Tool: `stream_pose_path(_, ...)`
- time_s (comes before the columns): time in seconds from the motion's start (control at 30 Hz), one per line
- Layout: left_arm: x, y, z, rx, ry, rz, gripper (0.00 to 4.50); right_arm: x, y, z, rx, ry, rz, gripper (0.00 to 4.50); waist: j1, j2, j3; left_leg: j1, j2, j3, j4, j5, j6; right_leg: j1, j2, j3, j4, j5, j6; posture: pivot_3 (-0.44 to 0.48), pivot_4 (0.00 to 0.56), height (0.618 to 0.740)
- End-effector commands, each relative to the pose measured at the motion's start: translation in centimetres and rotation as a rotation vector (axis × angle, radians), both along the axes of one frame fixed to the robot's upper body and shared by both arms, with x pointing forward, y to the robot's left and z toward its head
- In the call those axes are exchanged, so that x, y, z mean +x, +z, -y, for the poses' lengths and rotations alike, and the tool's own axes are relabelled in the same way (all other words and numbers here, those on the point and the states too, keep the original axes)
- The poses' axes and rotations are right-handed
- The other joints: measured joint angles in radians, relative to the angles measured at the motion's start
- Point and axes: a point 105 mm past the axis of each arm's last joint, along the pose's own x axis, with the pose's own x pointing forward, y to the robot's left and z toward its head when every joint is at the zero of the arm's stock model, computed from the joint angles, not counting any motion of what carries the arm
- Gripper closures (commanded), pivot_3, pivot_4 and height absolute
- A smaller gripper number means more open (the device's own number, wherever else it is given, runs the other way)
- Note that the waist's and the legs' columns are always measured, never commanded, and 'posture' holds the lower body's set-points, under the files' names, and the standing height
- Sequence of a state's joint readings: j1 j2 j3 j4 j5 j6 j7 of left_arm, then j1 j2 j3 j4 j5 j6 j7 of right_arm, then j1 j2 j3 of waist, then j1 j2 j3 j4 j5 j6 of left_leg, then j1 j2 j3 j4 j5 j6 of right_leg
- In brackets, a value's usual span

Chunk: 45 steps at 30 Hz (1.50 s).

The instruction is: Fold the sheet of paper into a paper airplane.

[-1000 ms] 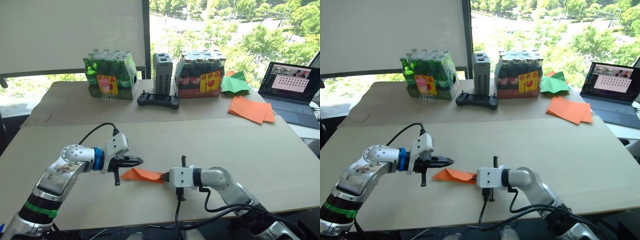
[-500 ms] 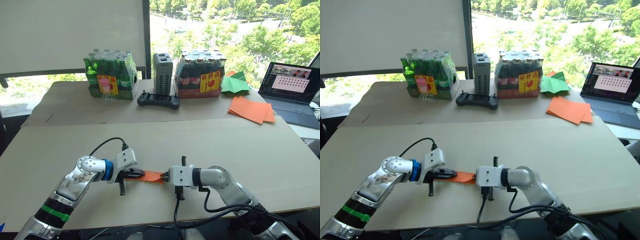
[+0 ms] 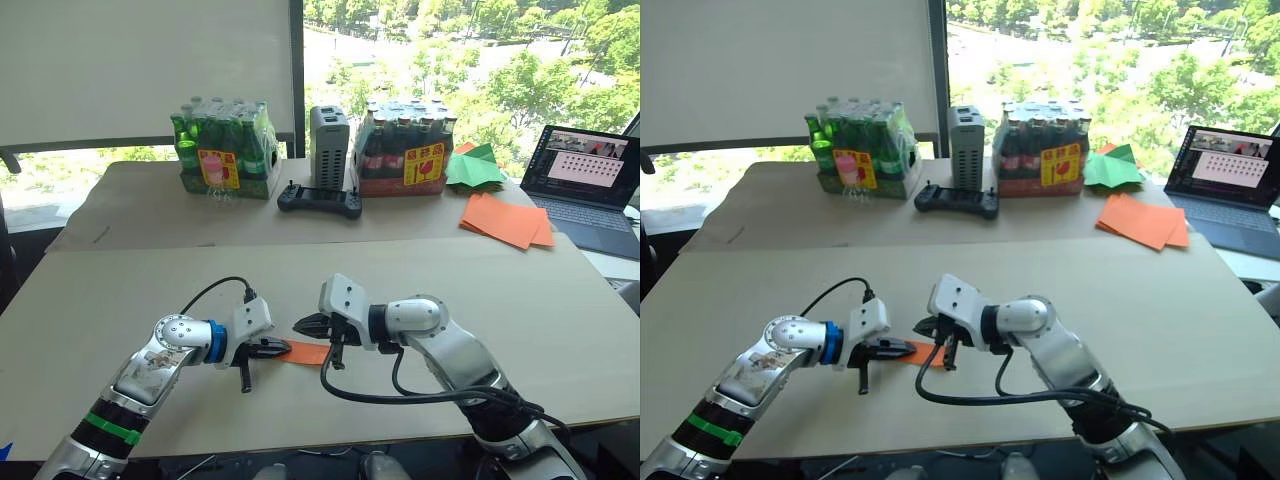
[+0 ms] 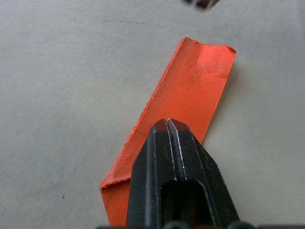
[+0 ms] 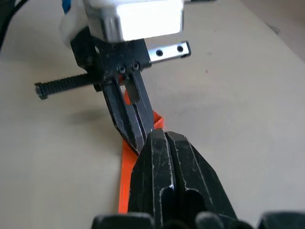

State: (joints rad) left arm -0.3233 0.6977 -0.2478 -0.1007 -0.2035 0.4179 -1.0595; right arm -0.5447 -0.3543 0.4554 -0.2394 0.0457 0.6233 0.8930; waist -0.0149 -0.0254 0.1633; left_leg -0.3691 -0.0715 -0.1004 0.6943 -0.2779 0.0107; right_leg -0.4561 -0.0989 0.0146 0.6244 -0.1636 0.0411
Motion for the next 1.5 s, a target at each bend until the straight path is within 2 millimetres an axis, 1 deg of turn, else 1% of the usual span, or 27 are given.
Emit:
stream_pose_path(0.03,0.0,-0.4,-0.1,0.009,0.015,-0.016,4.50,0.6,-1.0,-0.5,-0.053,-0.003,0.029,4.48,0.000,0.000,0.000,0.000,0.000,0.000,0.000,0.000,0.000,0.000,0.000,0.000,0.000,0.000,0.000,0.000,0.150,0.699)
stream_pose_path(0.17,0.0,-0.3,-0.2,0.010,0.017,-0.013,4.50,1.1,-2.5,-0.3,-0.103,-0.015,0.008,4.48,-0.001,0.000,0.000,0.000,0.000,0.000,0.000,0.000,0.000,0.000,0.000,0.000,0.000,0.000,0.000,0.000,0.150,0.699)
stream_pose_path(0.3,-0.1,-0.2,-0.3,0.013,0.022,-0.010,4.50,1.5,-4.5,0.6,-0.180,-0.050,-0.035,4.48,-0.002,0.000,0.000,0.000,0.000,0.000,0.000,0.000,0.000,0.000,0.000,0.000,0.000,0.000,0.000,0.000,0.150,0.699)
stream_pose_path(0.47,-0.2,-0.3,-0.2,0.016,0.021,-0.012,4.50,1.0,-6.1,1.4,-0.242,-0.070,-0.121,4.48,-0.002,0.001,-0.001,0.001,0.000,0.000,0.000,0.000,0.000,0.000,0.000,0.000,0.000,0.000,0.000,0.000,0.150,0.699)
stream_pose_path(0.57,-0.2,-0.4,-0.1,0.017,0.021,-0.013,4.50,0.7,-6.6,1.7,-0.272,-0.069,-0.141,4.48,-0.001,0.001,-0.001,0.001,0.000,0.000,0.000,0.000,0.000,0.000,0.000,0.000,0.000,0.000,0.000,0.000,0.150,0.699)
stream_pose_path(0.73,-0.1,-0.4,-0.1,0.022,0.019,-0.011,4.50,0.4,-7.8,2.8,-0.325,-0.099,-0.179,4.48,0.000,0.002,-0.003,0.001,0.000,0.000,0.000,0.000,0.000,0.001,0.000,0.000,0.000,0.000,0.000,0.000,0.150,0.699)
stream_pose_path(0.87,0.0,-0.4,-0.1,0.027,0.018,-0.008,4.50,0.2,-8.3,3.5,-0.341,-0.116,-0.196,4.48,0.003,0.003,-0.004,0.001,0.000,0.000,0.000,0.000,0.000,0.002,0.000,0.000,0.000,0.000,0.000,0.000,0.150,0.699)
stream_pose_path(1.13,0.1,-0.6,-0.1,0.036,0.009,-0.005,4.50,0.1,-9.1,5.6,-0.390,-0.176,-0.225,4.48,0.005,0.004,-0.006,0.003,-0.001,0.000,0.000,0.000,0.000,0.004,-0.001,0.000,0.000,-0.001,0.001,0.000,0.150,0.699)
stream_pose_path(1.2,0.1,-0.6,0.0,0.035,0.007,-0.004,4.50,-0.1,-9.2,6.2,-0.409,-0.183,-0.236,4.48,0.007,0.004,-0.006,0.006,-0.001,-0.001,0.000,-0.001,0.001,0.009,-0.001,-0.001,-0.001,-0.002,0.003,0.000,0.150,0.699)
stream_pose_path(1.27,0.1,-0.5,0.1,0.034,0.003,-0.002,4.50,-0.4,-9.5,7.0,-0.422,-0.201,-0.254,4.48,0.009,0.004,-0.006,0.014,-0.001,-0.002,-0.001,-0.002,0.002,0.018,-0.001,-0.002,-0.004,-0.007,0.011,0.000,0.150,0.699)
stream_pose_path(1.3,0.2,-0.5,0.1,0.034,0.001,-0.001,4.50,-0.5,-9.5,7.2,-0.427,-0.206,-0.258,4.48,0.010,0.005,-0.007,0.016,-0.001,-0.002,-0.001,-0.004,0.002,0.021,-0.002,-0.002,-0.005,-0.008,0.012,0.000,0.150,0.699)
stream_pose_path(1.5,0.5,-0.3,0.4,0.031,-0.010,0.005,4.50,-1.4,-9.3,8.3,-0.435,-0.229,-0.275,4.48,0.024,0.007,-0.008,0.017,-0.001,-0.004,-0.001,-0.005,0.004,0.027,-0.002,-0.004,-0.012,-0.009,0.013,0.000,0.150,0.699)
